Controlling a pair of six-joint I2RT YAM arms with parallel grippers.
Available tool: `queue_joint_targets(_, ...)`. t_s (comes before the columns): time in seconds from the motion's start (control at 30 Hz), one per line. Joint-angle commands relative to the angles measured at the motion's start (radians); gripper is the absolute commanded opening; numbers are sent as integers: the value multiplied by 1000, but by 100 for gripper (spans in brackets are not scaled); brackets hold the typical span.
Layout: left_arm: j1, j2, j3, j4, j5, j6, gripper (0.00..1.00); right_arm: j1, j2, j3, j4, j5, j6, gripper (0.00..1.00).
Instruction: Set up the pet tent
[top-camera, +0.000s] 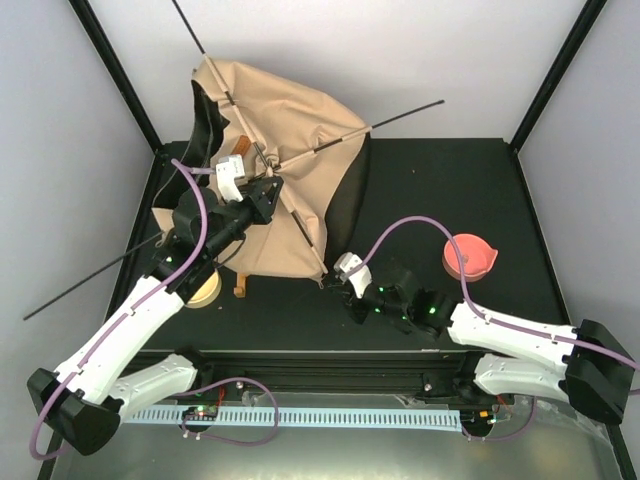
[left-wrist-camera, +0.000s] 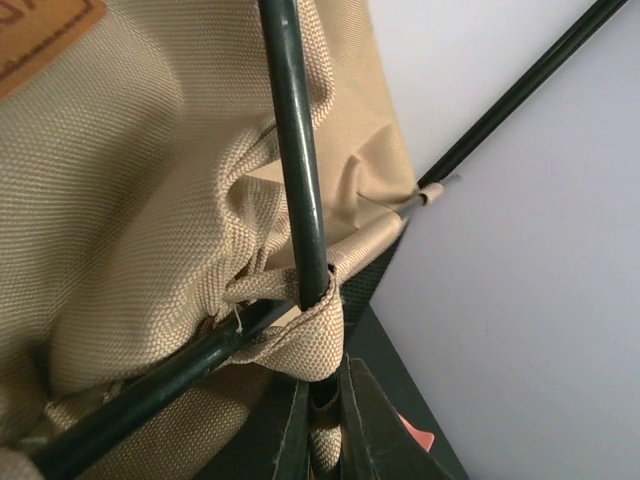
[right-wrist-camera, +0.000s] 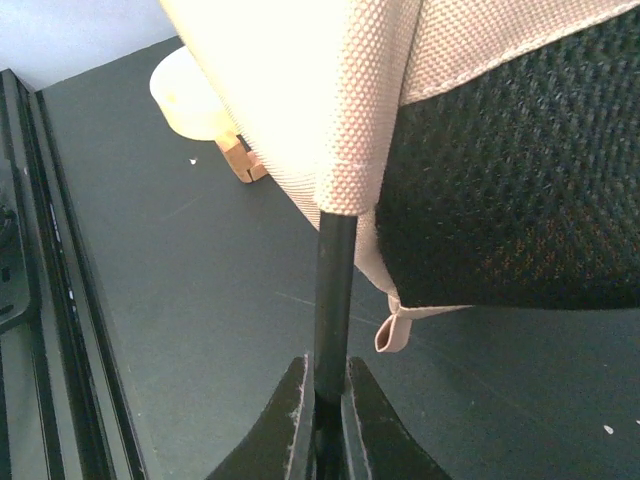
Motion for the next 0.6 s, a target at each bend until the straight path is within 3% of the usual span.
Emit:
queue_joint_targets(0.0,-4,-16,5,21,11,34,1,5,-12,34,102,4,-29,9)
queue_joint_targets(0.2,-5,-47,45,-3,-13,58,2,5,-145,-114,210,0,27,33)
queue_joint_targets(0.57,-4,-58,98,-11,20,74,2,5,-256,-181,71,-13,88,39)
